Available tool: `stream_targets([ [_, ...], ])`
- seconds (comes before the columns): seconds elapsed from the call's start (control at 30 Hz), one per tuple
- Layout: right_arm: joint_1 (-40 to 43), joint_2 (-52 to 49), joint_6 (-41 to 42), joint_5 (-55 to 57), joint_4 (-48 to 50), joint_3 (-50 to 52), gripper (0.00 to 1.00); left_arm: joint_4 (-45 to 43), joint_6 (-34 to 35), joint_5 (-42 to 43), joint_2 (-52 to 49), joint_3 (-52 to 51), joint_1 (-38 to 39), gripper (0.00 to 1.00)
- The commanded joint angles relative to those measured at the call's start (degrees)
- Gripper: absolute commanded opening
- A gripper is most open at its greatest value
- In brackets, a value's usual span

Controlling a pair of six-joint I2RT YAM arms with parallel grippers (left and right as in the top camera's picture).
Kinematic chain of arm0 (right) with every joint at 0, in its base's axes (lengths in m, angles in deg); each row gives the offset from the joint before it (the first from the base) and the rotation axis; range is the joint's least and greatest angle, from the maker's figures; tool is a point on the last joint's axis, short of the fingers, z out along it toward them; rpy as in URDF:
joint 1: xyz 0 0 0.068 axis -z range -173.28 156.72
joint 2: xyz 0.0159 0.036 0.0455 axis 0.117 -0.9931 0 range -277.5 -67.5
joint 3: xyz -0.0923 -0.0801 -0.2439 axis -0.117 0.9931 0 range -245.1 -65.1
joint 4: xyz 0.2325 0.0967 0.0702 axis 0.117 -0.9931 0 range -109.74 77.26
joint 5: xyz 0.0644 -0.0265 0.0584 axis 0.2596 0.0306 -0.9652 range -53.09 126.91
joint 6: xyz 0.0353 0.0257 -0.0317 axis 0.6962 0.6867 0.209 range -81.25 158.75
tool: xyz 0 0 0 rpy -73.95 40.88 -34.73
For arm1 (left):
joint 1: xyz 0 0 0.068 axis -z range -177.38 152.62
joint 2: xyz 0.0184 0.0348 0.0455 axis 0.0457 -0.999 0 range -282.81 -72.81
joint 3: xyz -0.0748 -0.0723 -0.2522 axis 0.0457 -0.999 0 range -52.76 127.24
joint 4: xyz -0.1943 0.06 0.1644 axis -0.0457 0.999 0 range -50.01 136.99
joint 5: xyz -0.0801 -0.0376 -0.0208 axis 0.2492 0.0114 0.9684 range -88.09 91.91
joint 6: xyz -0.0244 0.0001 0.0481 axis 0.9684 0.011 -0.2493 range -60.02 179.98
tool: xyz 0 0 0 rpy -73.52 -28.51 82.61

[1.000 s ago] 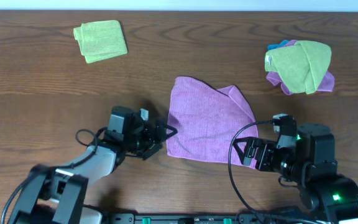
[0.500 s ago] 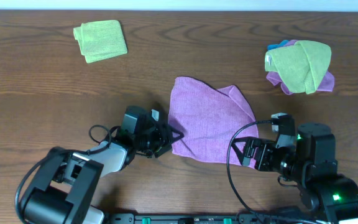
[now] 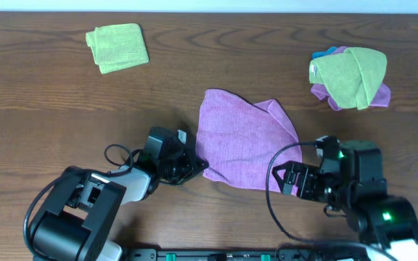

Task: Fold the cloth
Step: 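Move both grippers to the near corners of the purple cloth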

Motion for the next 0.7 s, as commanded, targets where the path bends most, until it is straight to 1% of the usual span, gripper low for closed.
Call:
stream_targets([
  [0.0, 0.81, -4.02, -0.68, 3.08, 1.53, 2.40, 0.98, -0.15, -4.22, 3.23, 1.14, -0.52, -1.99, 0.06],
  [0.17, 2.56, -12.17, -1.14, 2.97, 5.46, 3.87, 0.96, 1.68, -6.99, 6.64, 4.72, -0.52, -5.79, 0.06],
  [0.37, 5.29, -19.74, -2.62, -1.86, 6.91, 3.89, 0.94, 10.82, -12.66, 7.32, 10.49, -0.50, -9.90, 0.06],
  [0.5, 6.56, -22.21, -3.10, -4.72, 6.93, 4.28, 0.91, 15.56, -15.08, 7.10, 12.92, -0.50, -10.91, 0.06],
  [0.67, 7.10, -23.10, -3.32, -8.15, 7.41, 6.84, 0.90, 16.81, -15.50, 6.88, 13.33, -0.50, -10.93, 0.06],
])
